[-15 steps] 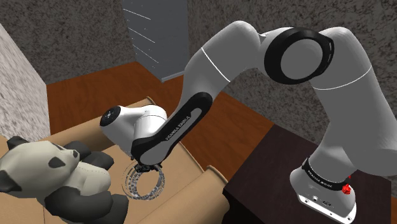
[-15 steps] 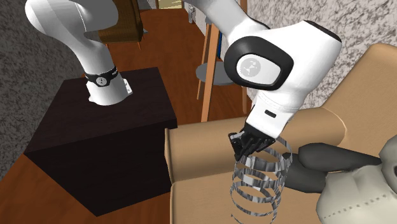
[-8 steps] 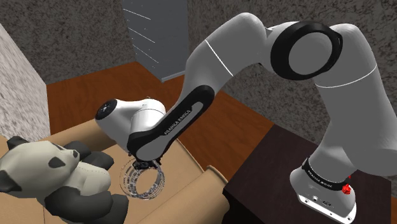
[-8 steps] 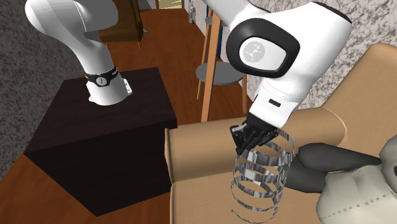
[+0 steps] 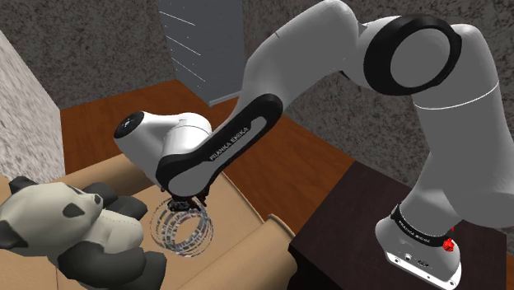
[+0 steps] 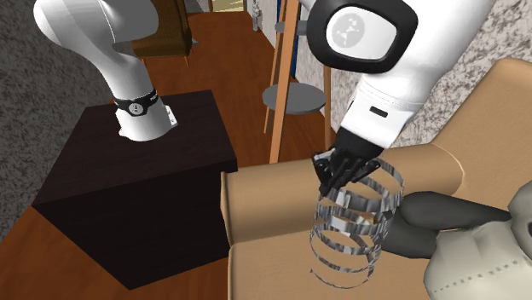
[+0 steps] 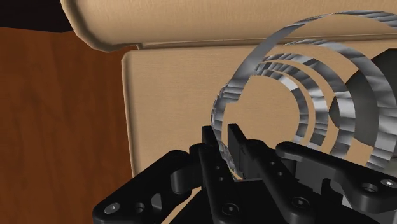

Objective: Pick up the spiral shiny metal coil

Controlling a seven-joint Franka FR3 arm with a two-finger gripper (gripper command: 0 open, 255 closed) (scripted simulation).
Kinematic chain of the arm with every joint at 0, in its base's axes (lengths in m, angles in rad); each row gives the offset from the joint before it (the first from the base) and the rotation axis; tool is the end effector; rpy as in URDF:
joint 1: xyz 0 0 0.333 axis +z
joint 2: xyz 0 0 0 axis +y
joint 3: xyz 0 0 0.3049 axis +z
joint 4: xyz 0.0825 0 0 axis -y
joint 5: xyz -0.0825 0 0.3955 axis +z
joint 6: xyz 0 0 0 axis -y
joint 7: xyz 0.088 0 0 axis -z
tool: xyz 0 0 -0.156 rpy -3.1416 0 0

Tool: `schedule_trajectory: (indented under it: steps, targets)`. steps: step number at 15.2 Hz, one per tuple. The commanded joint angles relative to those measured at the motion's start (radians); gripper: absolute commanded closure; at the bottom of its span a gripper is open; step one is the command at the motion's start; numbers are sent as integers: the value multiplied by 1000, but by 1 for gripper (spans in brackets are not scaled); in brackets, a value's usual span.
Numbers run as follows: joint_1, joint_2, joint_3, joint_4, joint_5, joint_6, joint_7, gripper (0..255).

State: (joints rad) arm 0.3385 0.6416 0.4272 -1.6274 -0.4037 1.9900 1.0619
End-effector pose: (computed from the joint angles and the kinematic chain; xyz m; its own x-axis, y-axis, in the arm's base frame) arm 0.5131 0.4126 0.1922 0.9889 -0.1433 -0.0379 -0.1317 -0.9666 0.2200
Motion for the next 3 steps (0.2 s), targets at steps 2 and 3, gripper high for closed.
schedule_trajectory:
  steps: [2, 3]
  targets:
    - [-4, -21, 6, 0, 9, -18, -6, 255]
    - [-4, -21, 6, 0, 9, -18, -6, 255]
